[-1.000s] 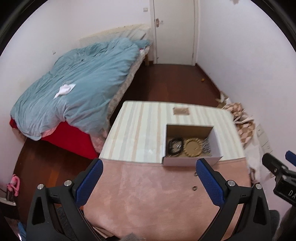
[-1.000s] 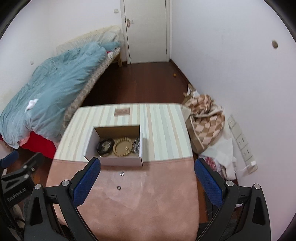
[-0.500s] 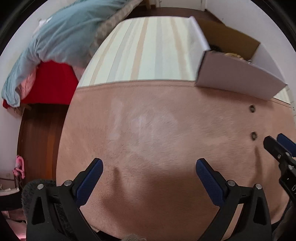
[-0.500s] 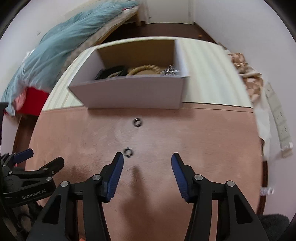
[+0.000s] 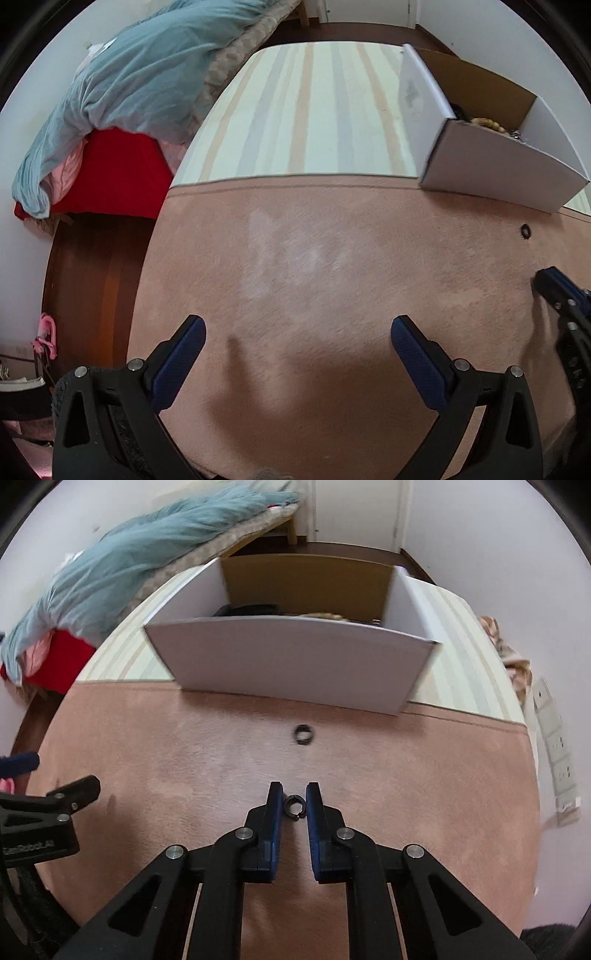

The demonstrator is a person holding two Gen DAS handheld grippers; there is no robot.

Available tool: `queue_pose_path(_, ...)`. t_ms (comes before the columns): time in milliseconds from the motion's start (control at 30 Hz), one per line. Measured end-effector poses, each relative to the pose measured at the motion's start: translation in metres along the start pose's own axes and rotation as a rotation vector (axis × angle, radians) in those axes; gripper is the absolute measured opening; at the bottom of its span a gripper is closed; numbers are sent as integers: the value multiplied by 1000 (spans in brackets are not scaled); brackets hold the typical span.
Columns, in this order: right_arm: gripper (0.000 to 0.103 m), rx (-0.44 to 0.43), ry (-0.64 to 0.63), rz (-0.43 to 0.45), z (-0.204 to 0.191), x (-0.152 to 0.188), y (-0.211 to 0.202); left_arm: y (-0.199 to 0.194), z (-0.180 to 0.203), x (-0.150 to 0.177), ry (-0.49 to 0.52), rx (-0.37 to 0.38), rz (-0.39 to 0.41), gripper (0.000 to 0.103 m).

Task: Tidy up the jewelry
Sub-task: 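Carry the black ring with the right tool over the cardboard box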

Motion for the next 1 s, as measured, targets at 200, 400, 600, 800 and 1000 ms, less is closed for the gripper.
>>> queue_pose_path(200, 13, 44, 153, 36, 66, -3, -26, -12, 55, -21, 30, 139, 40, 102)
queue_pose_path(400, 13, 119, 257, 28, 114, -2, -26, -11, 111, -33, 53, 248, 38, 77)
queue_pose_path(600, 13, 146, 348, 47, 145, -2, -29, -11, 145, -37, 115, 241, 75, 69)
queue_pose_path(800, 13, 158, 333, 40, 148, -6, -23, -12, 163, -42, 161, 231, 108, 40)
queue_pose_path(1000, 13, 168, 269, 65, 140, -12, -31, -10, 164, -46, 177, 248, 130, 10)
Point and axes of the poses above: each gripper's, at about its wrist camera, not at the fingertips, and y roughly the way its jaws point, z to its right, x to its underside, the point moved 1 cm from there along y, roughly the way its jaws point, and after that the axes turned 3 degrees about -x, right-handed, at the moved point
